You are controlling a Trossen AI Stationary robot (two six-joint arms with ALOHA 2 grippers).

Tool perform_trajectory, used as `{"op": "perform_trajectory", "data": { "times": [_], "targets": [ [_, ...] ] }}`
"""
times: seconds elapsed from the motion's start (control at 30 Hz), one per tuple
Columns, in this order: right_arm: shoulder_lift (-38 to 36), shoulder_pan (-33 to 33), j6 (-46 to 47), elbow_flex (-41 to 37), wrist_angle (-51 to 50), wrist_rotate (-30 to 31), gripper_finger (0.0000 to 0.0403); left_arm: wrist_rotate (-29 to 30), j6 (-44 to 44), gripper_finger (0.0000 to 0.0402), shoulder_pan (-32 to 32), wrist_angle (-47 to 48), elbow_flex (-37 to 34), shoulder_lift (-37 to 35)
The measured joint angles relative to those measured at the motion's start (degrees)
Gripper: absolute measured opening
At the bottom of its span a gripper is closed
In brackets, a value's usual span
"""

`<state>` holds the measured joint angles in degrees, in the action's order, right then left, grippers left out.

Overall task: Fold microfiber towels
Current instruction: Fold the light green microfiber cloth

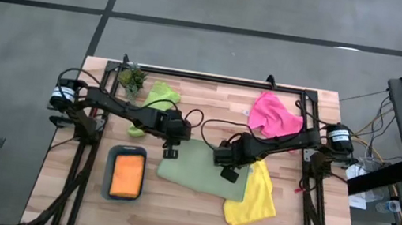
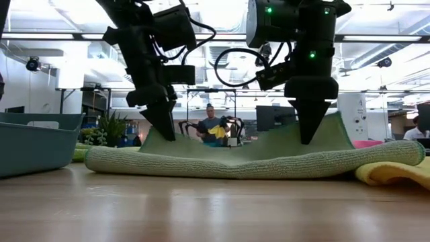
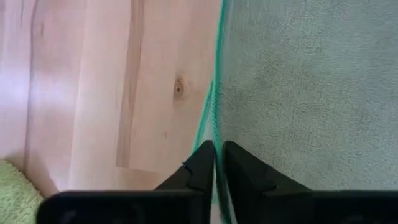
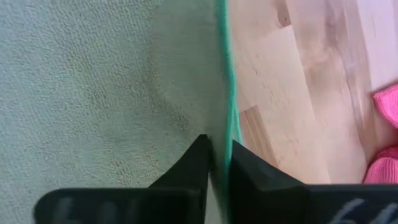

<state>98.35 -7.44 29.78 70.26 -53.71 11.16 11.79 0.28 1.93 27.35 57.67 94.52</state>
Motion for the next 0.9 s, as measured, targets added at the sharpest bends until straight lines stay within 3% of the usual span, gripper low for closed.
{"op": "perform_trajectory", "data": {
  "times": [0.23, 0.4, 0.6, 0.9],
  "targets": [
    [0.00, 0.00, 0.22, 0.81, -1.77, 2.40, 0.0085, 3.76, -0.03, 0.0102, 0.00, 0.16, 0.00, 0.00],
    [-0.43, 0.00, 0.23, 3.09, -6.83, 2.59, 0.0095, 4.40, -0.08, 0.0138, -0.10, 0.47, 0.70, -0.86],
    [-1.65, -0.02, 0.02, 4.44, -8.72, 5.57, 0.0084, -4.19, -0.12, 0.0143, -0.74, -5.60, 0.51, -0.91],
    [-4.72, -0.17, 1.05, 4.44, -8.31, 8.59, 0.0068, -5.25, -2.35, 0.0144, -1.31, -12.26, -0.21, 4.92]
  ]
}}
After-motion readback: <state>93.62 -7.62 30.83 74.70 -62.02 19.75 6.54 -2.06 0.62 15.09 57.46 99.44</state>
